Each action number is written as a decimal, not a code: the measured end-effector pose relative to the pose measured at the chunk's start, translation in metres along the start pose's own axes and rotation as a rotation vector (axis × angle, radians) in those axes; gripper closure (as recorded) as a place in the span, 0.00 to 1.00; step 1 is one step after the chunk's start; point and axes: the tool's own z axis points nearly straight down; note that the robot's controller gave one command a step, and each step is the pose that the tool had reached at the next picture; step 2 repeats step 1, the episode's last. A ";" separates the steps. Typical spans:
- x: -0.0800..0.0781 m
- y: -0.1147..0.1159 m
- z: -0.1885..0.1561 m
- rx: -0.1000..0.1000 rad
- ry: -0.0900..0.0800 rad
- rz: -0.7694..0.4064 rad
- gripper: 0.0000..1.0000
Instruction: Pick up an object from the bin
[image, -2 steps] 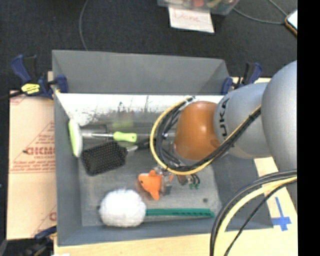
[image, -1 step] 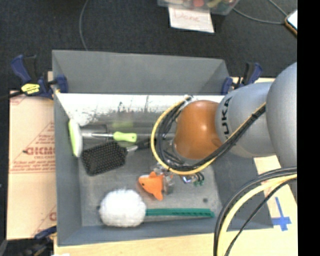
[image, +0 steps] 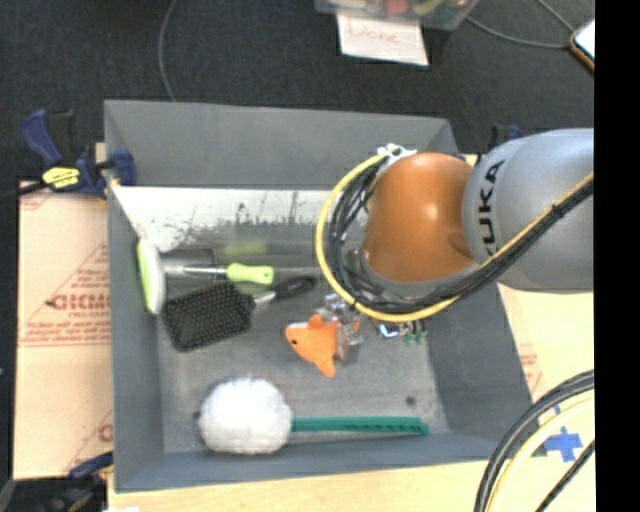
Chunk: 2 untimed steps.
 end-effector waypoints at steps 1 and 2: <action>-0.002 -0.020 -0.073 0.004 -0.005 -0.070 1.00; -0.002 -0.020 -0.073 0.004 -0.005 -0.070 1.00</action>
Offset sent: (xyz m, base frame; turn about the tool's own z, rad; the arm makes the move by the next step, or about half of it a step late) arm -0.0131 -0.0039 0.1556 0.0238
